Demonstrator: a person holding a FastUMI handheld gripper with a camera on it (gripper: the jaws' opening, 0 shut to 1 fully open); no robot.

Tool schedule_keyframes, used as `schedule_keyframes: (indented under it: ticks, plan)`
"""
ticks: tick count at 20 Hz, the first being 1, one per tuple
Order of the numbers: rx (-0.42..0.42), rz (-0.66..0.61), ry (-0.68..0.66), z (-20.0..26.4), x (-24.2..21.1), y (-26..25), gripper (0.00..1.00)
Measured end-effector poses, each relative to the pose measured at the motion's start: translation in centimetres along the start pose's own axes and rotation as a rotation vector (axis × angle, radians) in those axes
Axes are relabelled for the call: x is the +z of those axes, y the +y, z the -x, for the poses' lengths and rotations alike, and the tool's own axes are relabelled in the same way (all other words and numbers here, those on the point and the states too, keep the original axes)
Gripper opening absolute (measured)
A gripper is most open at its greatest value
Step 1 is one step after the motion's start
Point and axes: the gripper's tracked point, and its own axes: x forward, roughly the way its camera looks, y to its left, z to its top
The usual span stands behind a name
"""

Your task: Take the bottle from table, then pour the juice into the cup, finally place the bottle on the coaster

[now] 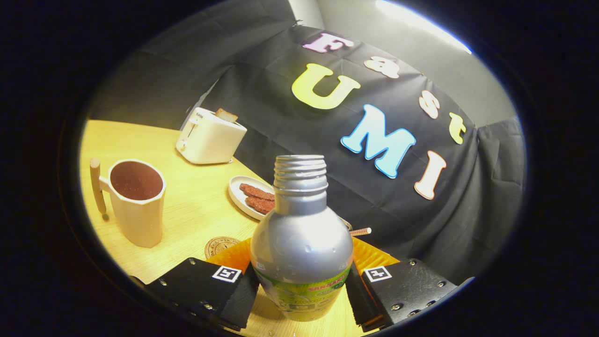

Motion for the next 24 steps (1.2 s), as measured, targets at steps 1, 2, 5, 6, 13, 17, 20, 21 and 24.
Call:
schedule_keyframes:
  ticks: [1, 2, 5, 6, 13, 17, 20, 21, 24]
  plan:
    - [-0.003, 0.031, -0.003, -0.1, 0.2, 0.2, 0.81]
    - [-0.005, 0.061, -0.008, -0.1, 0.4, 0.5, 0.81]
    - [-0.004, 0.144, -0.013, -0.5, 0.6, 1.3, 0.81]
    - [-0.005, 0.167, -0.015, -0.7, 0.6, 1.6, 0.81]
    - [-0.016, 0.323, -0.036, -1.4, 1.3, 3.0, 0.81]
    - [-0.027, 0.402, -0.053, -1.4, 1.6, 3.6, 0.81]
    - [-0.041, 0.471, -0.069, -2.3, 2.0, 3.7, 0.81]
    - [-0.042, 0.489, -0.074, -2.3, 2.1, 3.9, 0.81]
    - [-0.046, 0.537, -0.095, -2.3, 2.6, 4.4, 0.81]
